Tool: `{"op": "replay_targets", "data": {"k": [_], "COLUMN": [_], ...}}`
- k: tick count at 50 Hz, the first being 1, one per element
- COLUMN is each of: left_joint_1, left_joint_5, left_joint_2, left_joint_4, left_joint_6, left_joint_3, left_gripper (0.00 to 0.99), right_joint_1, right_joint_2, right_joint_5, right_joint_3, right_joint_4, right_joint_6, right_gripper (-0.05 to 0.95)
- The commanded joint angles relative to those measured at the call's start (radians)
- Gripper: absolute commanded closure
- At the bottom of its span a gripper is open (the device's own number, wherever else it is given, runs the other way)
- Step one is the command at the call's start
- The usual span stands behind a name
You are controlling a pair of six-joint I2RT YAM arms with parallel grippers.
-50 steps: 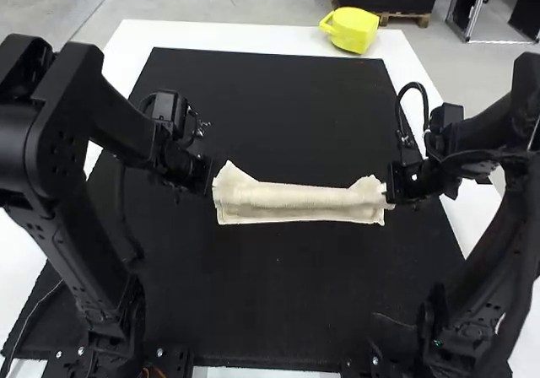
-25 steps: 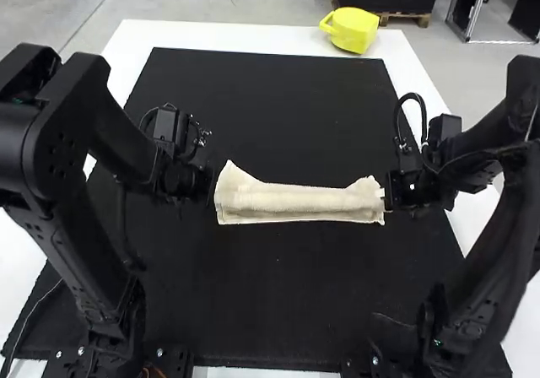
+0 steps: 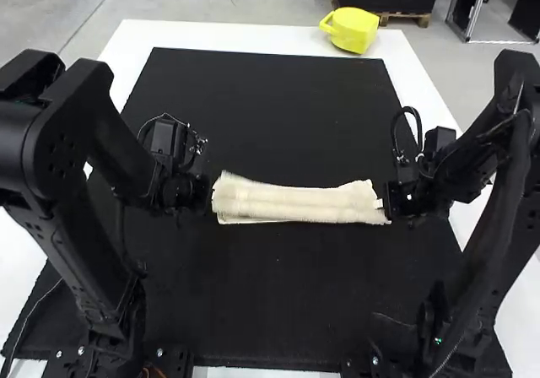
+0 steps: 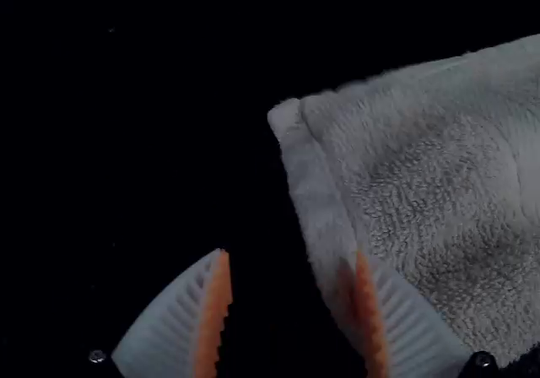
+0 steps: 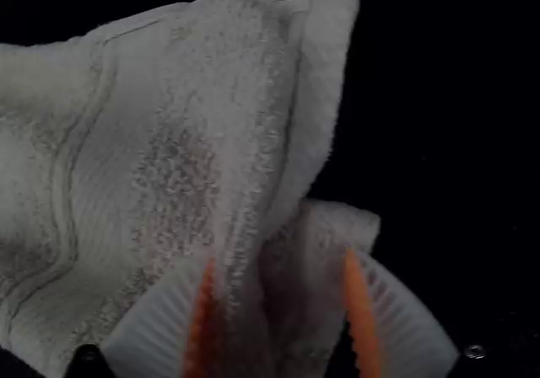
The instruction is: Fold the towel.
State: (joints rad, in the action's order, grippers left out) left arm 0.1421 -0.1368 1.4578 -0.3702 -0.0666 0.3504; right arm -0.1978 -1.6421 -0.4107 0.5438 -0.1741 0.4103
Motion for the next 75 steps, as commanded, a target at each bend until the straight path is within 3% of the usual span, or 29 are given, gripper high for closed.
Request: {"op": "replay_targets", "data": {"k": [1, 3, 6, 11, 31, 39, 51, 57, 61, 75], "left_joint_1": [-0.013, -0.015, -0.018, -0.019, -0.068, -0.081, -0.088, -0.09, -0.093, -0.095], "left_joint_5": [0.092, 0.094, 0.115, 0.129, 0.118, 0.086, 0.029, -0.058, -0.09, -0.098], "left_joint_2": [0.01, 0.01, 0.01, 0.009, 0.001, -0.002, -0.014, -0.028, -0.03, -0.031], "left_joint_4": [-0.003, -0.003, -0.001, -0.001, -0.059, -0.056, -0.058, -0.058, -0.064, -0.062], "left_joint_6": [-0.004, -0.004, -0.012, -0.025, 0.04, 0.079, 0.082, 0.14, 0.157, 0.162], "left_joint_3": [-0.007, -0.01, -0.01, -0.007, -0.002, 0.004, 0.005, 0.005, 0.005, 0.007], "left_gripper": [0.498, 0.397, 0.152, 0.039, 0.036, 0.036, 0.036, 0.036, 0.036, 0.036], "right_joint_1": [-0.026, -0.026, -0.031, -0.046, -0.058, -0.052, -0.025, 0.001, 0.005, 0.009], "right_joint_2": [-0.012, -0.012, -0.01, -0.007, -0.005, -0.007, -0.012, -0.015, -0.021, -0.044], "right_joint_5": [0.116, 0.116, 0.118, 0.11, -0.01, -0.011, -0.011, -0.017, -0.046, -0.086], "right_joint_3": [0.008, 0.008, 0.013, 0.035, 0.153, 0.15, 0.153, 0.159, 0.17, 0.179], "right_joint_4": [-0.007, -0.007, -0.005, 0.018, 0.24, 0.239, 0.234, 0.237, 0.237, 0.26], "right_joint_6": [0.035, 0.036, 0.036, 0.03, -0.002, -0.004, -0.021, -0.048, -0.088, -0.122], "right_gripper": [0.25, 0.2, 0.1, 0.05, 0.05, 0.05, 0.05, 0.05, 0.05, 0.05]}}
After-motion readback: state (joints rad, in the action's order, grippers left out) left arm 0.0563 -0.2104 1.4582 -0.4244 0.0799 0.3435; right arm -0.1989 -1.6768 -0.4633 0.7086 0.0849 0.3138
